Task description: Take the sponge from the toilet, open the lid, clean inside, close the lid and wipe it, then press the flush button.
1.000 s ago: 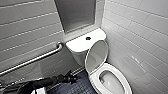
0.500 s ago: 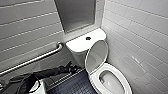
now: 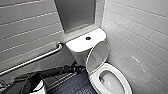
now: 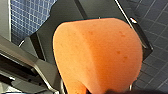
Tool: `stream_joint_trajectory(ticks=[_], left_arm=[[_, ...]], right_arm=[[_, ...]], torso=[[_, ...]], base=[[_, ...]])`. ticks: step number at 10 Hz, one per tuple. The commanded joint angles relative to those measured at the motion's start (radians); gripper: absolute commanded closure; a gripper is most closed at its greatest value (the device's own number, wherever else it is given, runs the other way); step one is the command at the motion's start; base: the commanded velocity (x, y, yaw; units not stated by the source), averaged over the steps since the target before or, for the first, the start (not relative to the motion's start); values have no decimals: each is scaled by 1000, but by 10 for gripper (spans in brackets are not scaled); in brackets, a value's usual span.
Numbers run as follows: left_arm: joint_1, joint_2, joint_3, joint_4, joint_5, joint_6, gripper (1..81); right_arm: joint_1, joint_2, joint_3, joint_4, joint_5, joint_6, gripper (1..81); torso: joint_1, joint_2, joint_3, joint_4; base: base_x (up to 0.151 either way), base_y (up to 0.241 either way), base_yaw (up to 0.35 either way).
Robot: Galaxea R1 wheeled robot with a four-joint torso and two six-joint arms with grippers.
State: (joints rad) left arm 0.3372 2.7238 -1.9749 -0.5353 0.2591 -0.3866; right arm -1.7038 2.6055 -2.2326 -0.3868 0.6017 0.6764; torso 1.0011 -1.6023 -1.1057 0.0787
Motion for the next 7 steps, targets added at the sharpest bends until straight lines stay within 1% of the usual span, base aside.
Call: stream_joint_trajectory(ticks=[1,2,4,5,6,7], left_arm=[[-102,-1,130,-6,84,12,10],[-85,-2,177,-2,85,14,10],[-53,-2,209,20,86,17,10],[-39,-10,211,37,101,17,10],[-24,-27,214,44,117,17,10],[7,-48,232,63,123,18,10]], right_arm=[[-29,-16,10,-30,-48,2,811],[-27,-13,8,-21,-49,2,811],[-26,-11,4,-18,-63,3,811],[-27,-6,-8,-18,-66,26,811],[-26,-3,-19,-17,-69,76,811],[-30,0,-22,-11,-68,85,811]], torso=[[0,0,0,0],[0,0,0,0],[0,0,0,0],[0,0,0,0],[0,0,0,0],[0,0,0,0]], base=[[0,0,0],[0,0,0],[0,0,0],[0,0,0],[0,0,0],[0,0,0]])
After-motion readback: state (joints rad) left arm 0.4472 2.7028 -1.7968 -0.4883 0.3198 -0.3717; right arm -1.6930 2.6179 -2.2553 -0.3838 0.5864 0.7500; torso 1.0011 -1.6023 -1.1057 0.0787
